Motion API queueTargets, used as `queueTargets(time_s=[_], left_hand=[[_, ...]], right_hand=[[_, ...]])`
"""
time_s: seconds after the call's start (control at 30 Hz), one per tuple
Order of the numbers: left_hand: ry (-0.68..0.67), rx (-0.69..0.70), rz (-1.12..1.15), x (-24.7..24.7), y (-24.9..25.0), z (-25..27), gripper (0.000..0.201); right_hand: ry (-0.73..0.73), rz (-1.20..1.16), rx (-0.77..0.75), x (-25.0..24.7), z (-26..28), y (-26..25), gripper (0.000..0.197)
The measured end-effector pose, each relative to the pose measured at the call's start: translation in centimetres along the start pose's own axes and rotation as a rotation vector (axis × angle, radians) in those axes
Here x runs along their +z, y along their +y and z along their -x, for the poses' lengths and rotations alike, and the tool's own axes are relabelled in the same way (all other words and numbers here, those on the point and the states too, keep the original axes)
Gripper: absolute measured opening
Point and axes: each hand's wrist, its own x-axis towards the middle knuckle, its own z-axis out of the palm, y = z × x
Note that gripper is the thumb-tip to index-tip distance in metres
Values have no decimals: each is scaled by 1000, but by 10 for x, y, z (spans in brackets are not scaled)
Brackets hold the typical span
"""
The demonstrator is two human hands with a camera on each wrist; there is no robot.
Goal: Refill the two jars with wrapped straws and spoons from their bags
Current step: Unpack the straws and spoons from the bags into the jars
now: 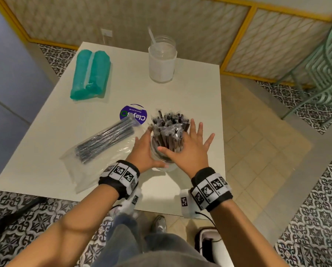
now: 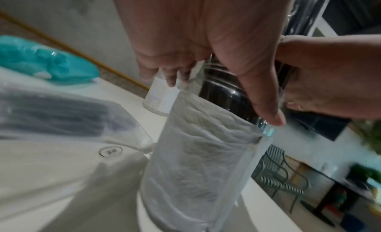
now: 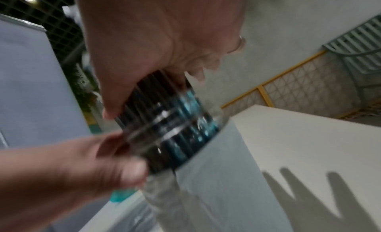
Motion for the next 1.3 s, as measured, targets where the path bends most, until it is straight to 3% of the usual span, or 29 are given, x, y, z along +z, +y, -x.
queueTargets(time_s=[0.03, 0.1, 0.2, 0.27, 0.33, 0.4, 0.5, 0.57, 0.63, 0.73, 0.8, 0.87, 0.97, 1.1, 1.2, 1.23, 1.3], left_hand=[[-9, -23, -72, -7, -4, 6, 125], [18, -65, -193, -24, -23, 24, 108], [78, -56, -348, -51, -72, 58, 48], [93, -52, -497, -63, -105, 81, 22], [89, -82, -640, -70, -133, 97, 19], [64, -133, -704, -74, -153, 104, 30], [30, -157, -710, -77, -172, 104, 39], [-6, -129, -702, -78, -175, 101, 36], [-26, -142, -644, -84, -166, 96, 39], [88, -139, -513, -100, -157, 90, 47], [162, -104, -423, -113, -153, 86, 52], [183, -81, -261, -128, -149, 83, 67], [88, -27, -88, -151, -158, 82, 87], [-5, 7, -21, -183, -167, 84, 85], [44, -34, 12, -204, -172, 78, 79], [67, -37, 14, -212, -174, 75, 78], [84, -52, 42, -225, -180, 67, 79]], right_hand=[[-27, 12, -4, -8, 3, 1, 97], [-31, 18, -16, -25, 11, 2, 97], [99, 16, -56, -46, 23, 2, 86], [260, -31, -102, -54, 29, -3, 73], [416, -84, -168, -56, 33, -14, 54], [536, -106, -240, -55, 33, -31, 34], [604, -153, -385, -44, 31, -66, 19], [511, -216, -511, -25, 33, -92, 21], [251, -284, -575, 3, 33, -117, 24], [-212, -342, -503, 56, 26, -143, 20], [-361, -331, -478, 91, 14, -154, 20], [-407, -319, -479, 118, 0, -168, 26], [-371, -317, -465, 146, -27, -190, 36], [-492, 69, -433, 164, -58, -224, 48], [-552, 318, -475, 178, -70, -240, 68], [-545, 365, -491, 183, -73, -243, 66], [-501, 388, -530, 192, -77, -248, 42]])
